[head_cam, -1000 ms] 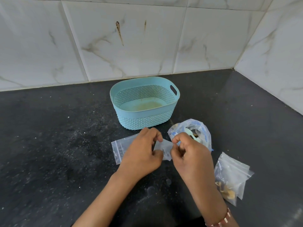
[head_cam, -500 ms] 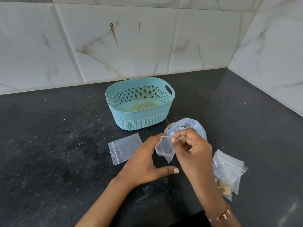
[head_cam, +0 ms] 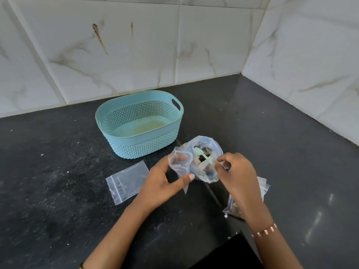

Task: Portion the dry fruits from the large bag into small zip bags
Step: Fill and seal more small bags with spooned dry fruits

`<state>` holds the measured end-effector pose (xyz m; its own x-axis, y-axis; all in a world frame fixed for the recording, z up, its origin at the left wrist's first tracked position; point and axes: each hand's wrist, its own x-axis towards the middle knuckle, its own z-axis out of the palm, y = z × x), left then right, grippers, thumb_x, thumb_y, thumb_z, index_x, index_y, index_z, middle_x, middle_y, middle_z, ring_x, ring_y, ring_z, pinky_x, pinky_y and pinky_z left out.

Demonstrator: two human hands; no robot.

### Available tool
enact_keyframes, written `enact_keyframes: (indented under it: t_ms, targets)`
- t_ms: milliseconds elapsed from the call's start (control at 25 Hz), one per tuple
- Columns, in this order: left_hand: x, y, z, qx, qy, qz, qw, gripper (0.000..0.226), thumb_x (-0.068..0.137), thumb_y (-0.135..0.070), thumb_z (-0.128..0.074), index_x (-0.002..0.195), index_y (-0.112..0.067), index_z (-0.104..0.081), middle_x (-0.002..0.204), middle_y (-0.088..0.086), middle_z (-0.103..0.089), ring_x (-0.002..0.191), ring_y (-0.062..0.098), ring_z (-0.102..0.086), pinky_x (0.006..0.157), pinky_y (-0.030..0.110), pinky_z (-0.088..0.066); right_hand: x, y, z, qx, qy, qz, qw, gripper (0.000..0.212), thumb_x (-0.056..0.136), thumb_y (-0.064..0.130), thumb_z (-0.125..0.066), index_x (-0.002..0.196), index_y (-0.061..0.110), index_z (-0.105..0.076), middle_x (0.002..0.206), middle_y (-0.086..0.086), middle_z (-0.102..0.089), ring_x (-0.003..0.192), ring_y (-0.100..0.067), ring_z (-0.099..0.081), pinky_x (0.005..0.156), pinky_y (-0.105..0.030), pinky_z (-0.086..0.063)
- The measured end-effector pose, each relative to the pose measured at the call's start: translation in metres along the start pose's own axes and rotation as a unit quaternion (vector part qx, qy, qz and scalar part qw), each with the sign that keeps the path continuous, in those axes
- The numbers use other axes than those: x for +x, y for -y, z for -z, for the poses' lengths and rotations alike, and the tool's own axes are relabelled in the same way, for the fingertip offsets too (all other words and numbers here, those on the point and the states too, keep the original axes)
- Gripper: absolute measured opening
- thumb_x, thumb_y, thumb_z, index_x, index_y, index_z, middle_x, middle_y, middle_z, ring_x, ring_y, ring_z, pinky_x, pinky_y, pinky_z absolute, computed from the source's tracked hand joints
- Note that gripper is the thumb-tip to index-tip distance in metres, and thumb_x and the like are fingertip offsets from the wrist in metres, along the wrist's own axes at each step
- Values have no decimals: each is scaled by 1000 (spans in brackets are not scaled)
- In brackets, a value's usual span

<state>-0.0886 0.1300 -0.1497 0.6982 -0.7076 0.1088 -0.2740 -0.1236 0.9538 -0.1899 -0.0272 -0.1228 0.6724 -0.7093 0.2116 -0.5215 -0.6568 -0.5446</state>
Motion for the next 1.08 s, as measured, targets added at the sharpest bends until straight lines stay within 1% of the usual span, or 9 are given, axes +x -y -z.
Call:
enact_keyframes:
  t_ms: [80, 160, 280, 440, 560, 680, 840, 960, 1080]
  targets:
    - [1, 1, 4, -42, 9, 27, 999, 45, 64, -48, -69, 106, -37, -58, 107, -20, -66, 107, -5, -58, 92, 11, -43, 5, -5, -9, -61, 37, -17, 997, 21, 89, 29, -55, 98, 13, -66, 82, 1, -57, 72, -14, -54, 55, -18, -35]
    - [1, 0, 6, -89, 19, 52, 994, 39, 70, -33, -74, 105, -38, -57, 103, -23, -68, 104, -5, -61, 89, 12, -46, 5, -3, -14, -87, 41, -37, 995, 24, 91, 32, -50, 100, 14, -64, 83, 0, -61, 72, -15, -56, 60, -23, -41]
    - [-1, 0, 10, -131, 34, 92, 987, 34, 79, -15, -71, 104, -34, -57, 104, -13, -69, 98, -2, -64, 82, 10, -48, 11, 4, -18, -105, 62, -55, 991, 23, 91, 33, -51, 99, 15, -62, 82, 0, -61, 72, -15, -57, 63, -26, -43]
    - [-1, -3, 13, -156, 47, 118, 980, 33, 75, -22, -69, 105, -31, -58, 107, -9, -69, 98, 2, -65, 88, 16, -50, 18, 9, -17, -146, 112, -62, 981, 24, 88, 32, -57, 103, 14, -61, 90, -1, -58, 76, -15, -53, 66, -25, -40]
    - [1, -6, 9, -150, 57, 118, 980, 31, 80, -12, -67, 102, -31, -57, 101, -12, -68, 92, -2, -66, 78, 10, -50, 22, 9, -17, -152, 138, -64, 977, 21, 85, 27, -62, 100, 13, -64, 95, -3, -58, 77, -15, -52, 66, -24, -40]
    - [2, -7, 6, -154, 64, 118, 979, 32, 81, -9, -66, 102, -31, -57, 99, -15, -68, 90, -5, -66, 75, 8, -48, 21, 7, -15, -116, 123, -78, 982, 14, 84, 24, -63, 91, 12, -63, 95, -4, -59, 76, -16, -51, 64, -25, -38]
    - [2, -4, 4, -156, 67, 126, 977, 33, 79, -13, -68, 105, -32, -56, 105, -13, -68, 96, -1, -65, 79, 12, -50, 16, 5, -18, -137, 91, -74, 984, 24, 91, 29, -51, 96, 8, -62, 86, -3, -52, 73, -18, -48, 62, -27, -35]
    - [3, -3, 4, -149, 72, 126, 978, 33, 79, -15, -68, 104, -34, -56, 105, -13, -68, 97, -1, -65, 79, 12, -50, 20, 2, -22, -136, 96, -76, 983, 22, 88, 27, -57, 97, 9, -64, 91, -4, -53, 79, -18, -49, 64, -27, -37]
    - [4, -6, 3, -148, 76, 121, 979, 33, 80, -12, -68, 102, -34, -56, 102, -13, -68, 93, -4, -65, 75, 9, -49, 23, -2, -25, -107, 82, -69, 989, 16, 83, 25, -63, 90, 10, -65, 94, -5, -55, 83, -18, -50, 64, -27, -38]
